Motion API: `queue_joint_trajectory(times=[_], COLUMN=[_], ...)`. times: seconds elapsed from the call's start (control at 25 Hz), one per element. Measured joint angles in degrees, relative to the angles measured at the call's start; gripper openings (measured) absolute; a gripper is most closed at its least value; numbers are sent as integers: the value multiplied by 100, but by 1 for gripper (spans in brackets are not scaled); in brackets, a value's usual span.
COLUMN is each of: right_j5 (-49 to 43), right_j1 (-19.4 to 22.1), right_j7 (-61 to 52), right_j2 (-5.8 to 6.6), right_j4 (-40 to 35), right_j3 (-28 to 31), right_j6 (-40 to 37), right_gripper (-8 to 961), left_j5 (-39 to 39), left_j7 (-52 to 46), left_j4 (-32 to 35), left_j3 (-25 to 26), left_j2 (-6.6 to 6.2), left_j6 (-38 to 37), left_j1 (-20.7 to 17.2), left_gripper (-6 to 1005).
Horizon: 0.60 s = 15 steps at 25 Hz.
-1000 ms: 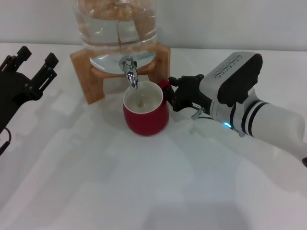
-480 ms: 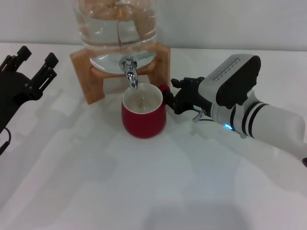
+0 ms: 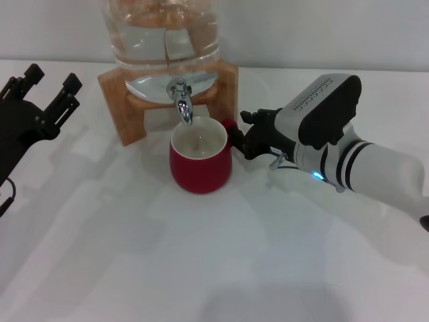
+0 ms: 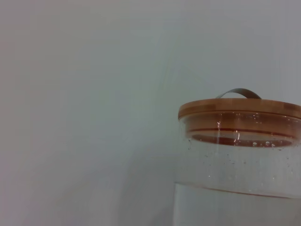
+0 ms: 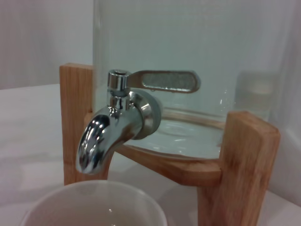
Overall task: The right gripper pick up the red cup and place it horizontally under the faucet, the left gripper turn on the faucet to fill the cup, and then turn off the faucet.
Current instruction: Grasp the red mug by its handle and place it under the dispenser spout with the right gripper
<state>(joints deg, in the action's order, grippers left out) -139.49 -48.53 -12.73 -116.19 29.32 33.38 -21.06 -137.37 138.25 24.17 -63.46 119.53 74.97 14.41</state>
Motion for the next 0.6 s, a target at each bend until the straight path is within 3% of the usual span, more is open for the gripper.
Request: queue_joint_trajectory(times=[0.6], right_j5=[-36], right_j1=[186], right_j7=[17], right_j2=[0], right_j4=[48], right_j3=[-21], right_j6=[-180], right_gripper=[378], left_j5=[0], left_j7=[0], left_j4=[-51], left_j3=[34], left_j2=[0], left_j6=[10], left_j1=[0], left_gripper=[756])
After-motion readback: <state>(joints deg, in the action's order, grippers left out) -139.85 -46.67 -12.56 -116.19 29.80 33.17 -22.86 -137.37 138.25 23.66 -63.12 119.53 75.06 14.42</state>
